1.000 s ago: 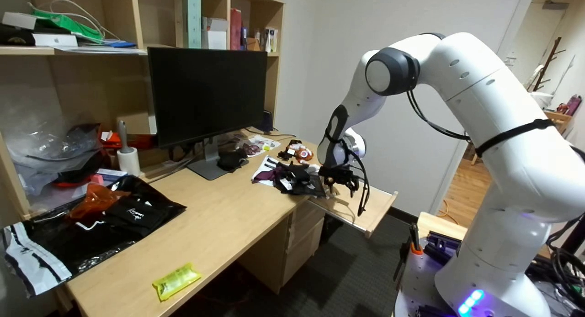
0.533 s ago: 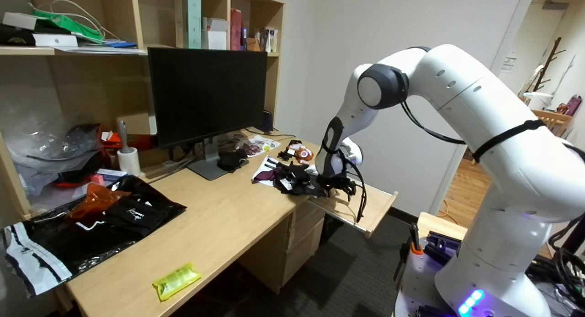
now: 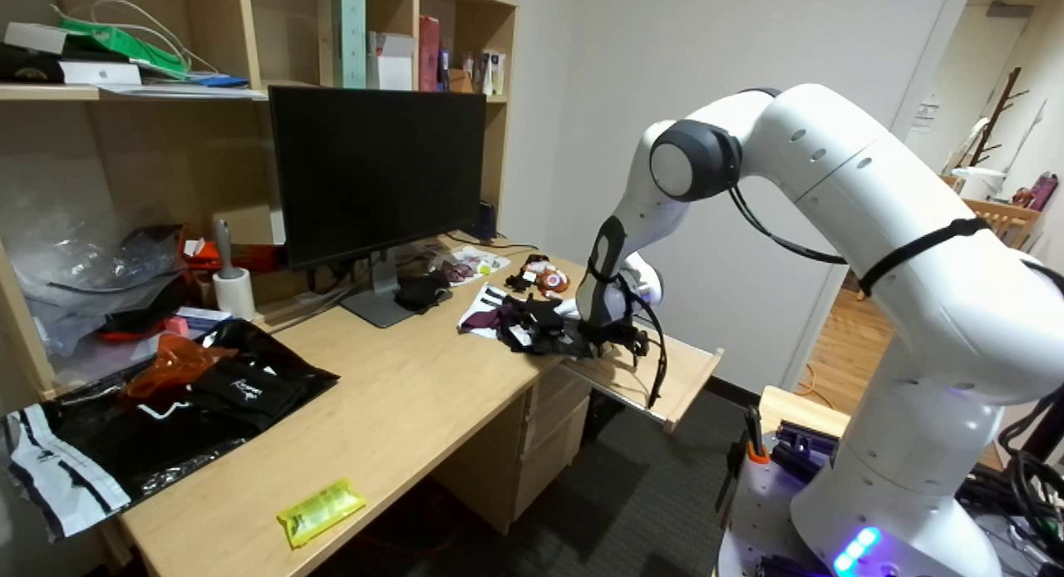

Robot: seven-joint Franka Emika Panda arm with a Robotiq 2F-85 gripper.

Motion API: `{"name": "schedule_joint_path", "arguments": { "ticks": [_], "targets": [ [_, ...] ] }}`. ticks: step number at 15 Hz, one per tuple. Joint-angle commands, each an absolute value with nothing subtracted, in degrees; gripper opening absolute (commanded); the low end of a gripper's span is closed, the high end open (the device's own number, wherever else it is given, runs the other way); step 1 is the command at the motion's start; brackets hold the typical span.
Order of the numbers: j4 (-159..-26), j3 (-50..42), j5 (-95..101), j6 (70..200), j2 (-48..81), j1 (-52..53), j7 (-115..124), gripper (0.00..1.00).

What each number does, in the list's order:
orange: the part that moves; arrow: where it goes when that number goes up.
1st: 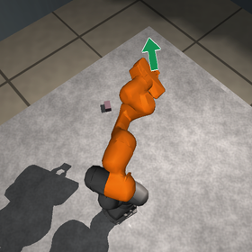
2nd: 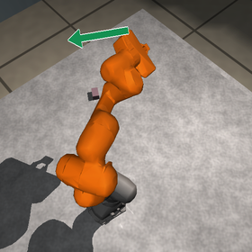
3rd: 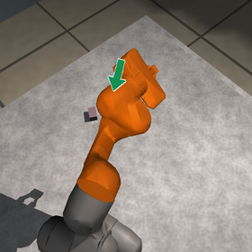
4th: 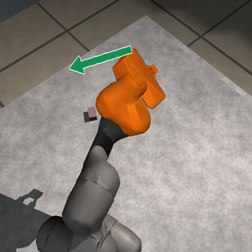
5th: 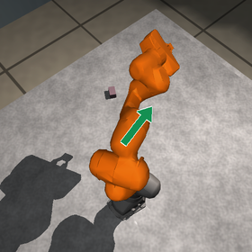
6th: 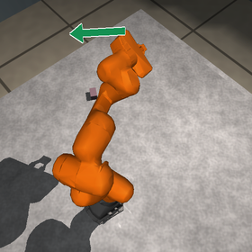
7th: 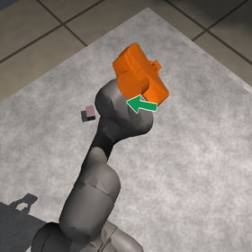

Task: Move the two tubes from the pullout table to the top of the desk

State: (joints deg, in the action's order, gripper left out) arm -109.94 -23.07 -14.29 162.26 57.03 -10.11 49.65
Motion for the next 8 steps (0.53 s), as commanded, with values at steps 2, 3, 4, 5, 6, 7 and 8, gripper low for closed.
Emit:
{"name": "schedule_joint_path", "arguments": {
  "ticks": [2, 3, 4, 5, 6, 7, 8],
  "targets": [
    [-114.47, -23.09, -14.51, 160.43, 54.13, -10.38, 47.67, 1.0],
    [-114.9, -24.01, -14.19, 159.42, 54.67, -9.86, 48.2, 1.0],
    [-114.45, -24.97, -13.74, 156.76, 55.39, -10.01, 48.52, 1.0],
    [-114.07, -25.54, -13.05, 152.77, 55.54, -10.66, 48.06, 1.0],
    [-113.48, -26.29, -12.71, 149.39, 56.06, -11.81, 48.15, 1.0],
    [-113.21, -27.33, -12.4, 145.9, 56.32, -12.27, 48.78, 1.0],
    [-112.97, -28.31, -12.43, 142.76, 56.42, -13.0, 49.55, 1.0]
  ]
}}
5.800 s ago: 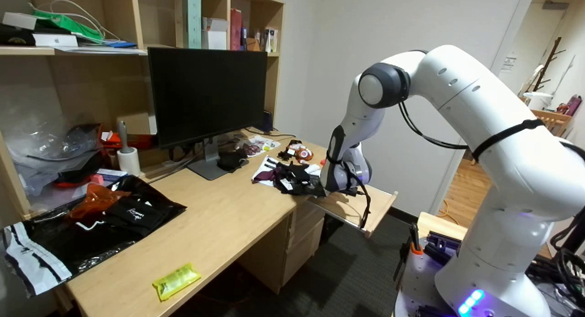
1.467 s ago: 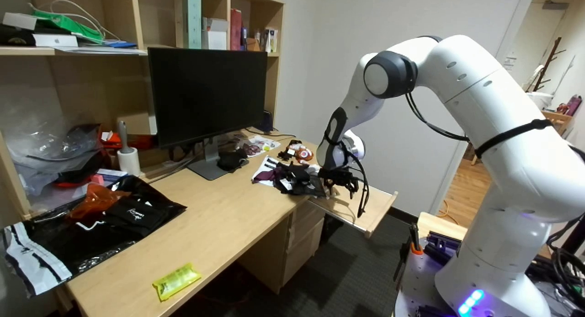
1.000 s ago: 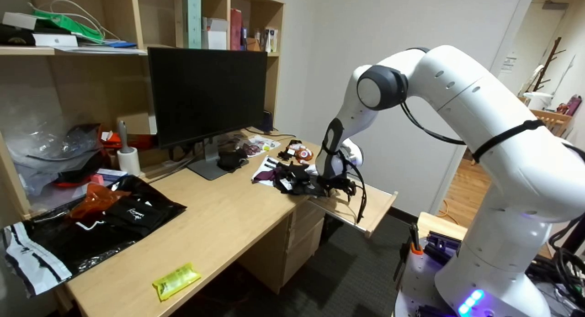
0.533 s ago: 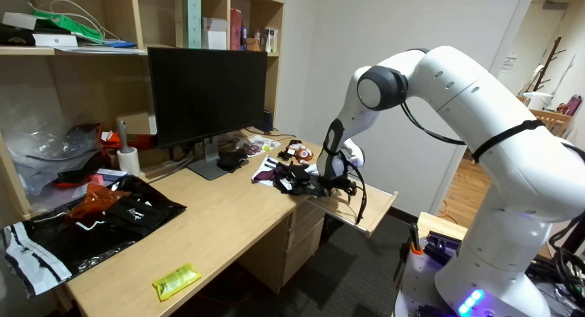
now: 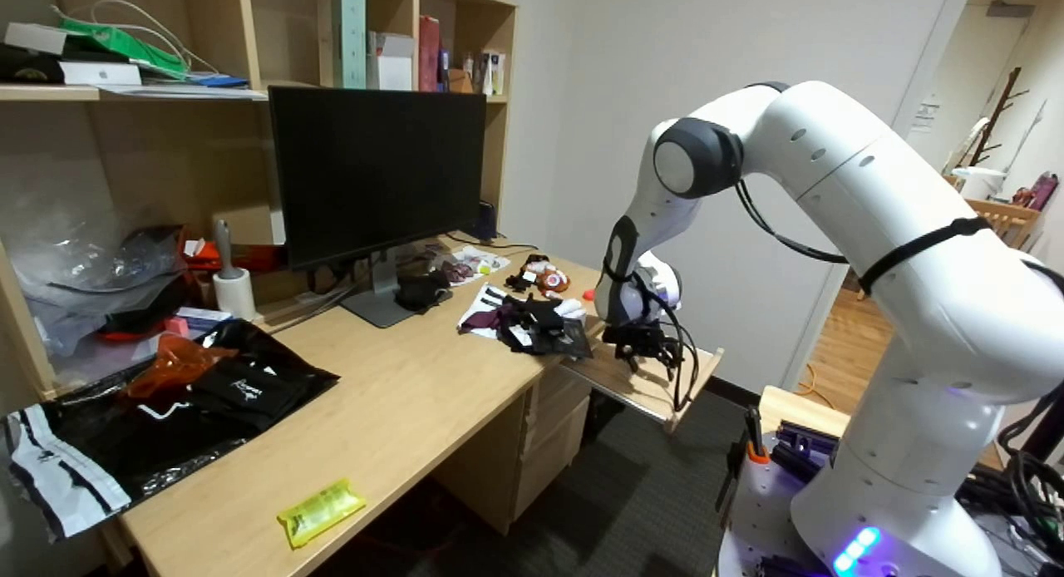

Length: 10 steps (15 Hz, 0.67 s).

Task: Move the two tubes from the pullout table to the top of the desk

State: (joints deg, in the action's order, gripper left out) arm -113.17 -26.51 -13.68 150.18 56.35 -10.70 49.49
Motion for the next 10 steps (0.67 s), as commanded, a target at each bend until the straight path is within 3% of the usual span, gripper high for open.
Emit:
{"name": "schedule_joint_path", "arguments": {
  "ticks": [1, 10],
  "targets": [
    [-112.89, -28.35, -12.86, 141.51, 56.15, -14.38, 49.16, 1.0],
    [-116.78, -26.57, -11.79, 148.4, 50.58, -15.26, 42.94, 1.0]
  ]
}}
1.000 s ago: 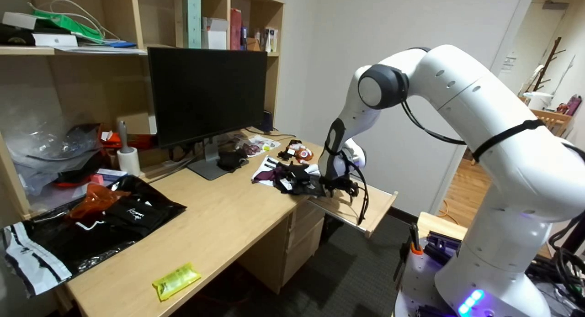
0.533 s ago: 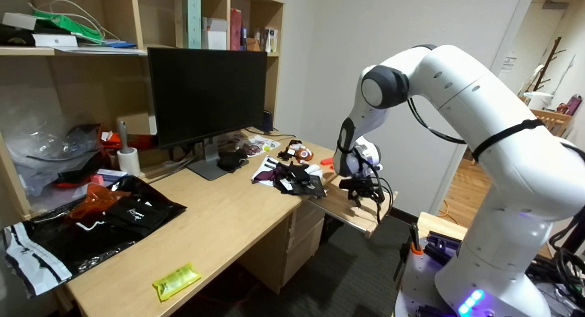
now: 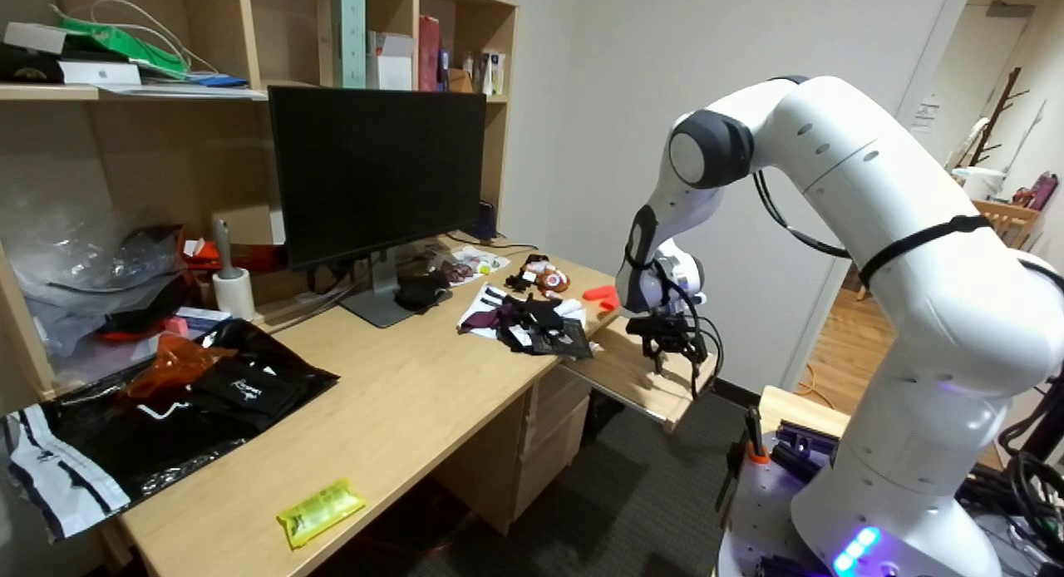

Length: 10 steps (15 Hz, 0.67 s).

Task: Move the two tubes from the pullout table to the top of the desk

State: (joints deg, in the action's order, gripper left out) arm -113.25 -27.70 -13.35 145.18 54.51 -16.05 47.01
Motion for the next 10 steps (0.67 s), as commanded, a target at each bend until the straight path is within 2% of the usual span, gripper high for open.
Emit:
{"name": "schedule_joint_path", "arguments": {
  "ticks": [1, 6, 10],
  "targets": [
    [-117.98, -26.59, -11.2, 149.51, 49.38, -14.54, 41.46, 1.0],
    [-123.95, -26.81, -10.51, 155.72, 44.36, -13.17, 33.72, 1.0],
    [-125.09, -25.56, -15.78, 160.3, 44.53, -14.77, 37.01, 1.0]
  ]
}}
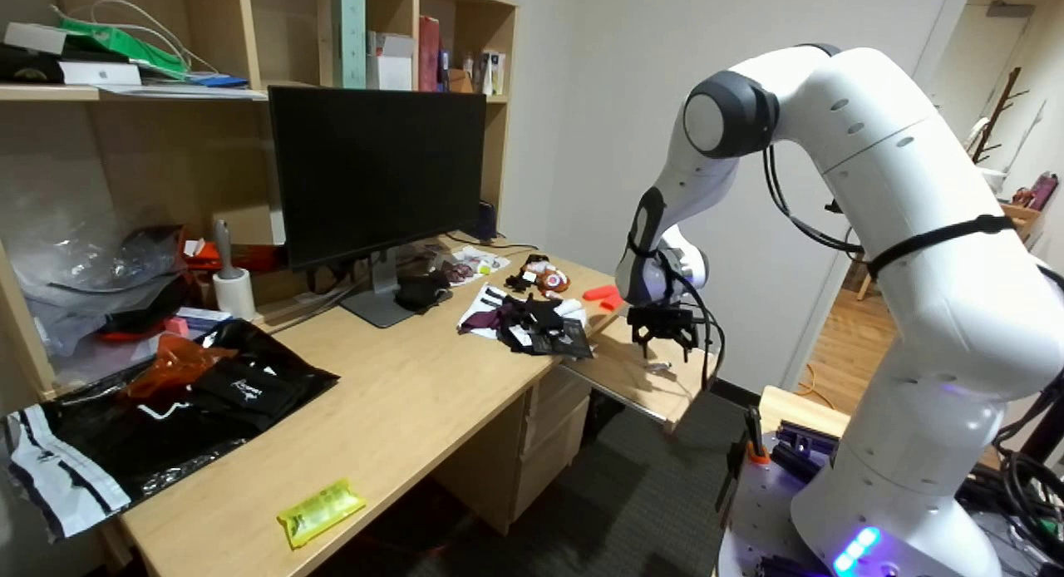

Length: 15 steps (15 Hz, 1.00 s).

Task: Move the two tubes from the pullout table to the top of the desk

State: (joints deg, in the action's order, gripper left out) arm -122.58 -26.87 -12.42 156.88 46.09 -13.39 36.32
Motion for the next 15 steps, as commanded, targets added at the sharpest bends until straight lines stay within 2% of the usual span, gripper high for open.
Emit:
{"name": "schedule_joint_path", "arguments": {
  "ticks": [1, 8, 9, 12, 15],
  "targets": [
    [-124.54, -25.75, -16.88, 160.67, 45.47, -14.62, 38.0, 1.0],
    [-119.51, -25.52, -19.35, 149.75, 47.87, -16.41, 44.81, 1.0],
    [-120.78, -26.37, -19.09, 153.29, 48.47, -14.78, 45.83, 1.0],
    [-119.6, -25.98, -19.05, 150.85, 48.45, -15.62, 45.82, 1.0],
    [-117.91, -26.83, -22.19, 150.08, 49.44, -14.65, 56.06, 1.0]
  ]
}}
